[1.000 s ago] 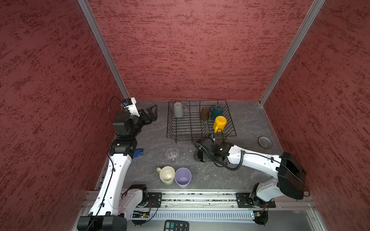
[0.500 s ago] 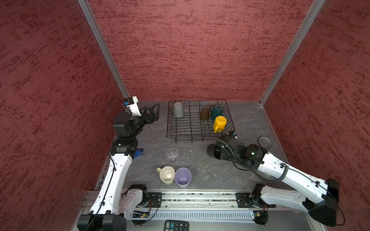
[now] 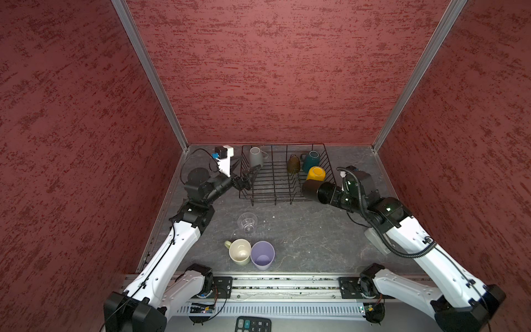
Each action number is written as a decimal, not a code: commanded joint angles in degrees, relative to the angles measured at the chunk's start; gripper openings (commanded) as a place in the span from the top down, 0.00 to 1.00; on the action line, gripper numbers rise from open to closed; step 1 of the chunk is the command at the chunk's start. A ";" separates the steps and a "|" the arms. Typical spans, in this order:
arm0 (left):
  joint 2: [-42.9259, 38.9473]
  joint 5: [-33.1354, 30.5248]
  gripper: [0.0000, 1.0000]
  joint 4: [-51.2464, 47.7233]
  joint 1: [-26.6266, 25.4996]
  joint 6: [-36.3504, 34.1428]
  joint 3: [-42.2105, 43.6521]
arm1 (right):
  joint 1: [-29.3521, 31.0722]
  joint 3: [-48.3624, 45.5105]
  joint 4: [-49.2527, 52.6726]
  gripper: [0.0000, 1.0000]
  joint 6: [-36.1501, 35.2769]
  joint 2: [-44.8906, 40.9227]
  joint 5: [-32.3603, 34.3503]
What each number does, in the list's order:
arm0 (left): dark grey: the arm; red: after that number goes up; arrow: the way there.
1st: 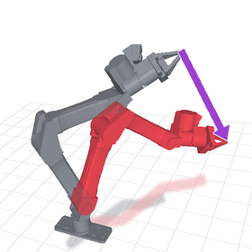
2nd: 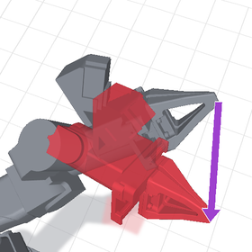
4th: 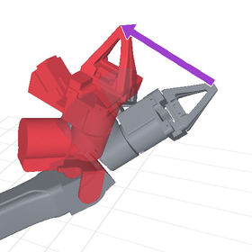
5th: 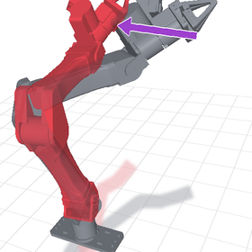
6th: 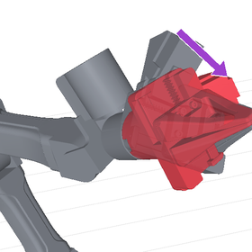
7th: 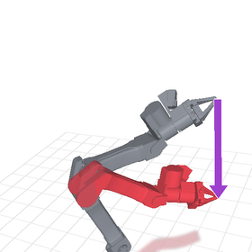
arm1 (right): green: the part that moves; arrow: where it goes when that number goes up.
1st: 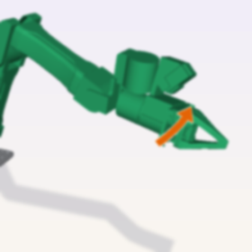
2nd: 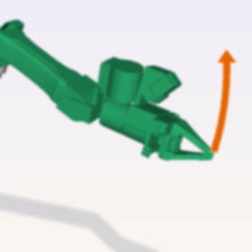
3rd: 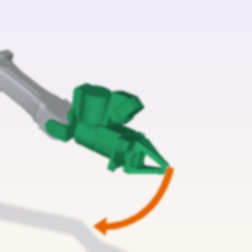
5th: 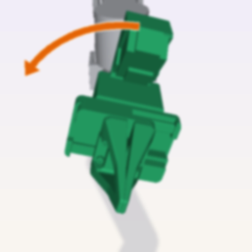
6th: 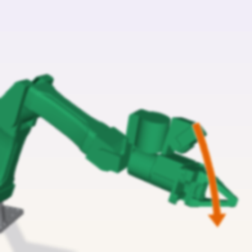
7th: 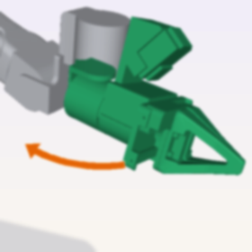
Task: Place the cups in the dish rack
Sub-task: 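Grasp the black mug and lift it toward the rack with the right gripper, then grasp the black mug with the left gripper while the right gripper holds it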
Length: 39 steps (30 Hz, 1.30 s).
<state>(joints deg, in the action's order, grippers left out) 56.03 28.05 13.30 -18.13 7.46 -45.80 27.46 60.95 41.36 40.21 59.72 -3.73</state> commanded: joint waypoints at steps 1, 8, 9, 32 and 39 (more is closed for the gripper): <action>0.25 4.23 0.00 9.92 -3.58 -11.22 3.26 | -4.09 -0.99 -14.07 1.00 -0.74 -0.23 -12.83; 6.44 17.26 0.00 21.22 -4.42 -12.06 5.11 | -10.21 -3.16 -22.13 1.00 -1.60 1.14 -25.70; 7.78 18.77 0.00 22.76 -4.51 -12.03 5.11 | -10.48 -3.03 -22.81 1.00 -1.70 1.71 -27.19; 23.48 29.59 0.00 32.84 -7.92 -14.04 -1.71 | -10.61 -4.86 -40.13 1.00 3.65 5.74 -50.41; 26.11 30.78 0.00 34.27 -9.18 -13.99 -3.48 | -9.28 -5.79 -42.27 1.00 5.17 6.32 -51.10</action>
<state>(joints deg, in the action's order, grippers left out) 81.06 57.41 45.36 -26.70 -6.07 -47.53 17.50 54.57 6.79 43.57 66.57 -51.55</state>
